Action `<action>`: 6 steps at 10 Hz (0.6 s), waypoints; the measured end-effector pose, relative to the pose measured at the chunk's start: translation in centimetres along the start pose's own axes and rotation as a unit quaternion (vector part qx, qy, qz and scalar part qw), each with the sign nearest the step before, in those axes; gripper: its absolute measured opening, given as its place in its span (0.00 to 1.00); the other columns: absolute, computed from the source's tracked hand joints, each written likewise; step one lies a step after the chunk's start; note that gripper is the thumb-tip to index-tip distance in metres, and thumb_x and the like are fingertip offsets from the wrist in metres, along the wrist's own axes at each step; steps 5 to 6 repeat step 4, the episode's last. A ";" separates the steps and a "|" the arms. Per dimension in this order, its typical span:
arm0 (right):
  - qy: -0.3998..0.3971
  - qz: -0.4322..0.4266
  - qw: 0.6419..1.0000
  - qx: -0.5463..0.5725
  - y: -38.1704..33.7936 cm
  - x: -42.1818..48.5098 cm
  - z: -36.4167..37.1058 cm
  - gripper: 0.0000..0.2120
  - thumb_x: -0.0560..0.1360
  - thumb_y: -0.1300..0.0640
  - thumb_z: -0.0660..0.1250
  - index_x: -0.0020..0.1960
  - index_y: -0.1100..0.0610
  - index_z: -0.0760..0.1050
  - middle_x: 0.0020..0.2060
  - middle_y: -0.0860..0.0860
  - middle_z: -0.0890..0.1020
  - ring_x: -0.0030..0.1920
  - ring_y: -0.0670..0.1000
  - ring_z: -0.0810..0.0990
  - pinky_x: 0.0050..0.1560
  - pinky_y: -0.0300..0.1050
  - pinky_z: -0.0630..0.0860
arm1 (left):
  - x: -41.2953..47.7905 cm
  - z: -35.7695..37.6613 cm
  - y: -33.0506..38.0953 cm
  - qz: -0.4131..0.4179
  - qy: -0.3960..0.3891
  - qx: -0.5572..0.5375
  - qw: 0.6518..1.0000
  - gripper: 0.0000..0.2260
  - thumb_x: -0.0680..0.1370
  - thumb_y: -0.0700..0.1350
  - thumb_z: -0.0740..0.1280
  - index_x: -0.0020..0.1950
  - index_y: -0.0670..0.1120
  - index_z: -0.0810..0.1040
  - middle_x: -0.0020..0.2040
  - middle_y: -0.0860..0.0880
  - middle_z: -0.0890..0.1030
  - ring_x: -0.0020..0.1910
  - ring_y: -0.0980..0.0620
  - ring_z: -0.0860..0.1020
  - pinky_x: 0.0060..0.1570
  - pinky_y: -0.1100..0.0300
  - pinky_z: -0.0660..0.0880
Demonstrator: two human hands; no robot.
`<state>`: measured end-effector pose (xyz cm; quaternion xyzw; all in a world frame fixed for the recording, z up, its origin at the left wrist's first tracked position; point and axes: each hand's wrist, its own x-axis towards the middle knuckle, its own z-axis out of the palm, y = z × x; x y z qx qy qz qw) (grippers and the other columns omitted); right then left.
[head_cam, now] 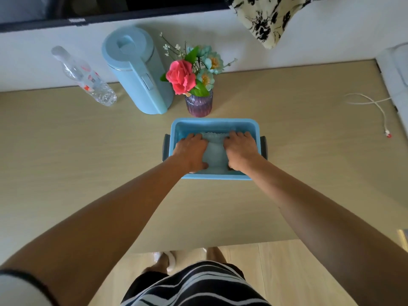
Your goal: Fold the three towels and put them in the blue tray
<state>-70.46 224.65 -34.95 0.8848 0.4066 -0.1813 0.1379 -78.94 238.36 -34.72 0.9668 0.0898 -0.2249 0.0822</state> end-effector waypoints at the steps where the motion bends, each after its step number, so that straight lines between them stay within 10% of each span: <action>1: 0.070 0.046 0.979 0.186 0.7 -0.9 -0.9 0.26 0.71 0.49 0.74 0.67 0.54 0.73 0.62 0.53 0.78 0.63 0.57 0.78 0.64 0.52 0.70 | -2.6 -1.4 -0.3 -0.025 0.094 -0.126 0.987 0.28 0.73 0.53 0.72 0.71 0.48 0.71 0.68 0.47 0.74 0.68 0.44 0.72 0.65 0.49 0.68; 3: 0.277 0.059 0.835 0.472 -2.4 -6.0 -2.3 0.23 0.72 0.54 0.75 0.64 0.58 0.76 0.56 0.55 0.82 0.57 0.55 0.82 0.60 0.55 0.77 | -9.8 -2.6 -1.4 -0.065 0.301 -0.371 0.876 0.16 0.73 0.41 0.74 0.60 0.41 0.80 0.57 0.44 0.83 0.55 0.46 0.81 0.57 0.58 0.74; 6: 0.306 0.032 0.806 0.506 -5.3 -8.2 -2.8 0.24 0.74 0.55 0.74 0.67 0.60 0.74 0.60 0.54 0.81 0.59 0.53 0.81 0.63 0.53 0.76 | -13.6 -2.0 -2.1 -0.078 0.354 -0.410 0.837 0.15 0.73 0.41 0.74 0.58 0.43 0.80 0.55 0.47 0.83 0.54 0.50 0.80 0.57 0.54 0.77</action>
